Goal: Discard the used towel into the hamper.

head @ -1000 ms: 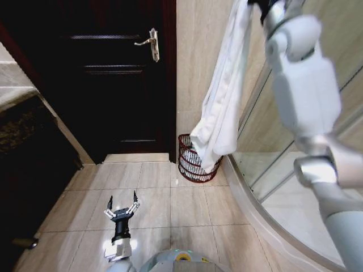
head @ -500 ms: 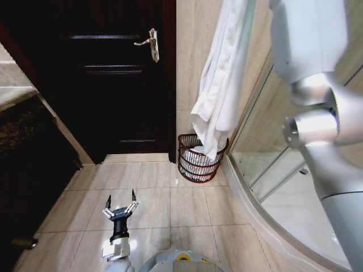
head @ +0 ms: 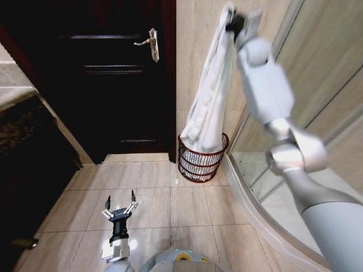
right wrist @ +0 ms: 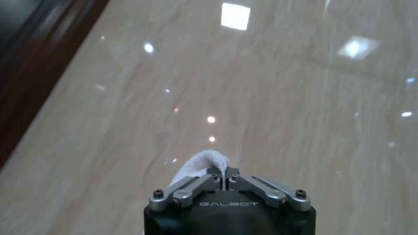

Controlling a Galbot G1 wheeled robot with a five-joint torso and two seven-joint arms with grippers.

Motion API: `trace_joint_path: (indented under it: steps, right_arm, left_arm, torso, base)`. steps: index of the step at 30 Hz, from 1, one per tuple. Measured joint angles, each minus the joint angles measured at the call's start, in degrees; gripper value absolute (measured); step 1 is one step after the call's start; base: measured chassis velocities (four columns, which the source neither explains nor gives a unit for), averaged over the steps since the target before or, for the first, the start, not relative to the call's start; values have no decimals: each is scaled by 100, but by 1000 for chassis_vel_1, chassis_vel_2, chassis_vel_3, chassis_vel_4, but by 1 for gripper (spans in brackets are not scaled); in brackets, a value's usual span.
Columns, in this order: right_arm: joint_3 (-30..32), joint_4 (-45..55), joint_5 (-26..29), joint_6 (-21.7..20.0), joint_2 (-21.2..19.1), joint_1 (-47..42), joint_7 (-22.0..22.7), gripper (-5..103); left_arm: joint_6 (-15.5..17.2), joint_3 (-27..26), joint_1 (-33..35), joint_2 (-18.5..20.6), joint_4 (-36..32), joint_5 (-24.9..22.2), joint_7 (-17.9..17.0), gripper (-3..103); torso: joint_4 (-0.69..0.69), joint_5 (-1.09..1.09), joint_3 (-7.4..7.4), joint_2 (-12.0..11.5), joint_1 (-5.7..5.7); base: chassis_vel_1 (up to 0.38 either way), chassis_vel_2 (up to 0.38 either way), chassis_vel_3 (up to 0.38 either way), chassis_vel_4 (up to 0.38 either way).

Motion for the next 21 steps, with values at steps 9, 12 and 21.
trace_joint_path:
  steps: [9,12,21]
  right_arm:
    - [119,689,-209,137,-132,-1412,99,1]
    - [236,878,-339,189,-264,-1926,99,1]
    - [421,1469,-552,184,-768,-2991,-5,1]
  left_arm:
    - [-78,-84,54,-1,-29,-18,-28,100]
    - [-80,-100,56,1,-33,-17,-34,100]
    - [-80,-76,40,-24,-43,-2,-42,100]
  torso:
    - [1,-1,-1,0,0]
    - [1,3,1,-1,1]
    - [-1,-2,-1,0,-1]
  base:
    - [0,0,0,0]
    - [0,0,0,0]
    - [0,0,0,0]
